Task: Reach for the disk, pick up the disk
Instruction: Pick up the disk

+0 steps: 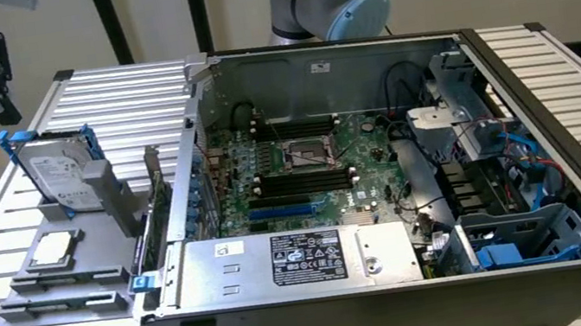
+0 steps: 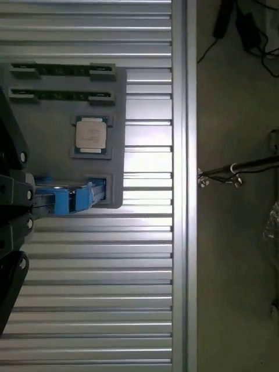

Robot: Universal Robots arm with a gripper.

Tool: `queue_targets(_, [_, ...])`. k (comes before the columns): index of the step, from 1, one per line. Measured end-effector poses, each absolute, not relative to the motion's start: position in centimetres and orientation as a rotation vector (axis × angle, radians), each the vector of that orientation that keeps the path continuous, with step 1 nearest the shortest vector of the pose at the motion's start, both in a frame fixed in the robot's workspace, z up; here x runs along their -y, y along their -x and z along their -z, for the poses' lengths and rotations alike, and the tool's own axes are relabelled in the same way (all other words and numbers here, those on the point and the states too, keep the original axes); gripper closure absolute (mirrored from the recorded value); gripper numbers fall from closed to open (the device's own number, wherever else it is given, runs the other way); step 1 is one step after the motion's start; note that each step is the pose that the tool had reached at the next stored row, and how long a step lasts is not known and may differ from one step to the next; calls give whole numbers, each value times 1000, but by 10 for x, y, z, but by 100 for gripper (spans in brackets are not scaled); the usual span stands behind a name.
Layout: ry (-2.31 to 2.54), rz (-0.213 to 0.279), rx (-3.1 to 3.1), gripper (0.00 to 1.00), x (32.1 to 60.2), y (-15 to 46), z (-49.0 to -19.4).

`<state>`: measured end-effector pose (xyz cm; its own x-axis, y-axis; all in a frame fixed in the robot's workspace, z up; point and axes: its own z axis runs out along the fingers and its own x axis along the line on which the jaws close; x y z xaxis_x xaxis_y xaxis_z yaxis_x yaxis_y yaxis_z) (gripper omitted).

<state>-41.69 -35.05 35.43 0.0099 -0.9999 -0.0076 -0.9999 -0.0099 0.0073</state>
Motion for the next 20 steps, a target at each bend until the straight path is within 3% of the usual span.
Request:
queue_targets(6, [2247, -18, -2197, 88, 350, 416, -354])
queue_targets(8, [2247, -17, -2197, 83, 350, 416, -354])
queue_targets(9, [2247, -17, -2197, 70, 350, 416, -354])
queue_targets(12, [2246, -17, -2196, 64, 350, 416, -353])
queue_targets(16, [2247, -17, -2196, 46, 350, 416, -349])
queue_targets(20, [2247, -17, -2197, 46, 350, 416, -343])
